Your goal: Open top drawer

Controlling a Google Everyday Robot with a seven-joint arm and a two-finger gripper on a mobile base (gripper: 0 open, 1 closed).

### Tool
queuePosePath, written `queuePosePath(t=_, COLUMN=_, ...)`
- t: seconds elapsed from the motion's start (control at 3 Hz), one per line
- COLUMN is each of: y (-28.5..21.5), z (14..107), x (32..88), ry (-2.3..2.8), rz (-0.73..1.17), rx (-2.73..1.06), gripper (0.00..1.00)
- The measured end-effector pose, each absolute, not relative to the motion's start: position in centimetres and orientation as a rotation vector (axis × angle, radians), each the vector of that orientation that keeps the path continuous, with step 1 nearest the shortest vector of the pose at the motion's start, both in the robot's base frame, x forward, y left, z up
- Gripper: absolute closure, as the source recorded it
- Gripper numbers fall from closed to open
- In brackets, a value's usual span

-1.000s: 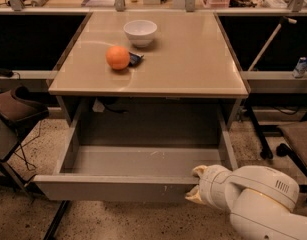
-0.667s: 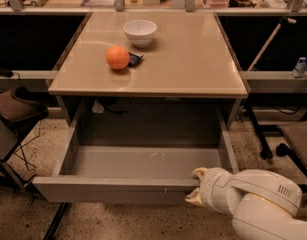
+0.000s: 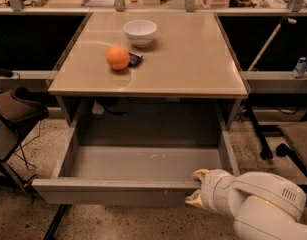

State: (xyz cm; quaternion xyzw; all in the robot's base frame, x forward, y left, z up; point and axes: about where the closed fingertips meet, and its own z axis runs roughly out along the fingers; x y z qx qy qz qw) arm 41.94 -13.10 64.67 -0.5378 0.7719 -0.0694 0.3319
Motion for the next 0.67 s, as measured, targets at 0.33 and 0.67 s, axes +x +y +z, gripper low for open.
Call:
queuePosePath(t=0.33, y=-13.03, z=64.90, x=41.26, ry=2.018, rz=-0.172, rx=-1.380, gripper=1.00)
queuePosePath(t=0.67, y=-13.01, z=64.98, x=41.12, ry=2.018, rz=-0.171, rx=-1.375, gripper=1.00)
